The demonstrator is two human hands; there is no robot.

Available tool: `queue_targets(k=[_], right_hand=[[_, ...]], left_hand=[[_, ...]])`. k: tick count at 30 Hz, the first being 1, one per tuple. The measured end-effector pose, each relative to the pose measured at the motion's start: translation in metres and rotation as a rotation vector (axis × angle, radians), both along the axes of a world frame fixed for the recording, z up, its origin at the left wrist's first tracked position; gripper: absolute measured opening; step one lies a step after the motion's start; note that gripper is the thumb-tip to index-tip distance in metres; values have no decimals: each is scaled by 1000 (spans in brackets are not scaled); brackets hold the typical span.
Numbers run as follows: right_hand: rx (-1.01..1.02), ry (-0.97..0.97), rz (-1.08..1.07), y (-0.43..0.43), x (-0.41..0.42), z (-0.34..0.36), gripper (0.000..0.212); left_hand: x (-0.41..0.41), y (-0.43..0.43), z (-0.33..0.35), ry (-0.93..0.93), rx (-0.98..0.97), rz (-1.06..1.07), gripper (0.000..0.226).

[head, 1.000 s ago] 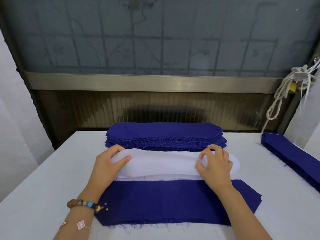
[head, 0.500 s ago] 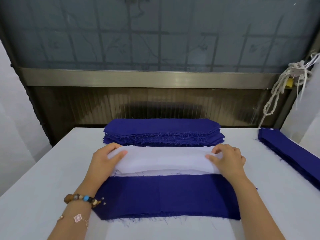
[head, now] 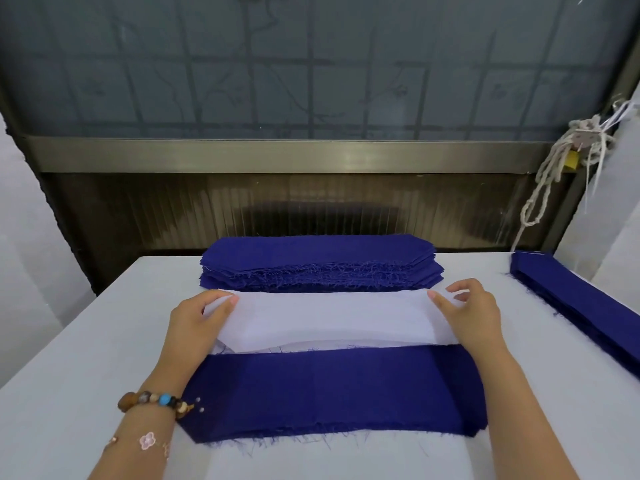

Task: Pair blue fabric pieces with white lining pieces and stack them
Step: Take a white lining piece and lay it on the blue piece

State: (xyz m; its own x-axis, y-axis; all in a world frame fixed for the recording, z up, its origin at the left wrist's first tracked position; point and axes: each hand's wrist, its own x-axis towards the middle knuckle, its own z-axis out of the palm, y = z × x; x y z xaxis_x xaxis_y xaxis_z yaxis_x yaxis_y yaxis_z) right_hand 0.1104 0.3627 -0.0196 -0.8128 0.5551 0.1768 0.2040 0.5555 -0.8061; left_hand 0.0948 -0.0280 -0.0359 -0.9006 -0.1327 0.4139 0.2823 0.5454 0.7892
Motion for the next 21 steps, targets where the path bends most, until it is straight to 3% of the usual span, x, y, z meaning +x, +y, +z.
queue_targets(k=[4, 9, 15, 21], right_hand=[[-115, 8, -100, 5, -1, -5, 48], [-214, 78, -147, 4, -1, -6, 49], [-132, 171, -111, 4, 0, -6, 42], [-137, 198, -59, 6, -2, -5, 53]], left_hand=[[-2, -4, -3, 36, -23, 43, 8], [-1, 0, -2, 11, -13, 65, 12], [0, 1, 0, 11, 57, 82, 12], [0, -1, 1, -13, 54, 117, 12]])
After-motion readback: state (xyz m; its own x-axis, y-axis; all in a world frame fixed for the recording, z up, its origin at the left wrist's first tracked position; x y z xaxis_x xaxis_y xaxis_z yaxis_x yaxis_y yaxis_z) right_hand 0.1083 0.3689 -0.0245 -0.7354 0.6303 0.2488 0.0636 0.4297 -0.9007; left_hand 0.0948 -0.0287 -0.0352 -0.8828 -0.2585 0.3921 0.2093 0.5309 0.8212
